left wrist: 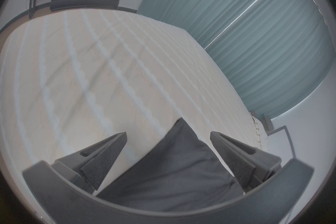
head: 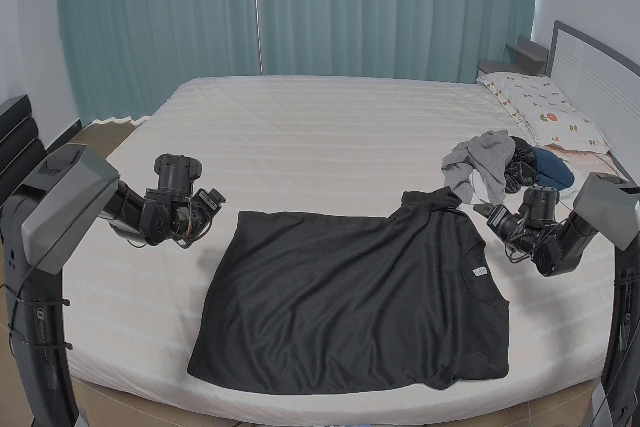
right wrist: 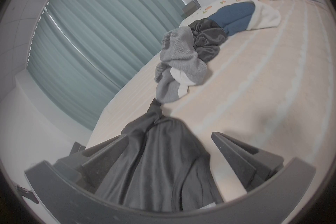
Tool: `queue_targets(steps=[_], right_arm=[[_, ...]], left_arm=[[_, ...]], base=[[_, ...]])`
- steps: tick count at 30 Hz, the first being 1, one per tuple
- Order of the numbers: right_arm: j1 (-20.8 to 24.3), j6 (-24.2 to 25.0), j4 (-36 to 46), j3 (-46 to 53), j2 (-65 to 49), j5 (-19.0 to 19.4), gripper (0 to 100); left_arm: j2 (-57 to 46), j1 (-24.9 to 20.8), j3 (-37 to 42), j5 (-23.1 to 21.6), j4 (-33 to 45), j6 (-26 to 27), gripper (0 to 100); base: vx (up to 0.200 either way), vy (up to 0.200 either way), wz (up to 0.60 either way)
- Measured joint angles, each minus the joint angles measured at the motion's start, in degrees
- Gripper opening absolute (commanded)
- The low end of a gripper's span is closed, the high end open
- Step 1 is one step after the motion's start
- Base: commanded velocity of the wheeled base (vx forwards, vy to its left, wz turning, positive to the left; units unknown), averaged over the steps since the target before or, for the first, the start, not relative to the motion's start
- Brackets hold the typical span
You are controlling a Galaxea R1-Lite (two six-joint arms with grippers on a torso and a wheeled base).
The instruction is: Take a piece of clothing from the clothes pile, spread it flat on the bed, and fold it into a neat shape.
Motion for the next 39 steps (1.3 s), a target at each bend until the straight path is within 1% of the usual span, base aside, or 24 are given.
queue_targets(steps=[5, 9, 10, 13, 15, 21, 25, 28, 36, 37, 39], right_arm=[[-0.41, 0.62, -5.95, 14.06, -5.05, 3.60, 100], [-0.67, 0.99, -11.48, 25.73, -8.70, 7.16, 100], [-0.72, 1.04, -12.17, 27.12, -9.16, 7.67, 100], [-0.78, 1.10, -15.66, 33.40, -11.13, 10.02, 100], [-0.78, 0.99, -17.62, 37.23, -12.26, 11.56, 100], [-0.72, 0.05, -20.37, 43.91, -14.14, 15.60, 100], [-0.66, -0.22, -20.92, 45.78, -14.77, 16.51, 100], [-0.61, -0.27, -20.92, 46.28, -15.08, 16.57, 100], [-0.61, -0.28, -21.11, 46.74, -15.54, 16.63, 100], [-0.55, -0.28, -21.16, 46.85, -15.60, 16.63, 100], [-0.50, -0.30, -21.19, 46.85, -15.63, 16.63, 100]], left_arm=[[-5.01, -0.45, 8.66, -3.21, -2.18, -2.27, 100], [-9.59, -0.98, 19.93, -6.52, -6.49, -3.94, 100], [-10.06, -1.05, 21.20, -6.83, -7.17, -4.05, 100], [-12.81, -1.60, 29.68, -8.87, -13.02, -4.84, 100], [-14.54, -2.05, 35.34, -10.23, -18.63, -5.29, 100], [-16.86, -2.66, 44.96, -14.52, -26.00, -5.89, 100], [-17.38, -2.97, 47.85, -15.81, -27.44, -6.05, 100], [-17.34, -3.01, 48.68, -16.65, -27.45, -6.18, 100], [-17.36, -3.04, 49.34, -16.79, -27.45, -7.28, 100], [-17.44, -3.06, 49.29, -16.76, -27.44, -8.64, 100], [-17.49, -3.12, 49.23, -16.76, -27.44, -9.14, 100]], base=[[0.000, 0.000, 0.00], [0.000, 0.000, 0.00], [0.000, 0.000, 0.00], [0.000, 0.000, 0.00], [-0.200, 0.000, 0.00], [-0.200, 0.000, 0.00], [-0.200, 0.000, 0.00], [0.000, 0.000, 0.00], [0.000, 0.000, 0.00], [0.000, -0.200, 0.00], [0.000, -0.200, 0.00]])
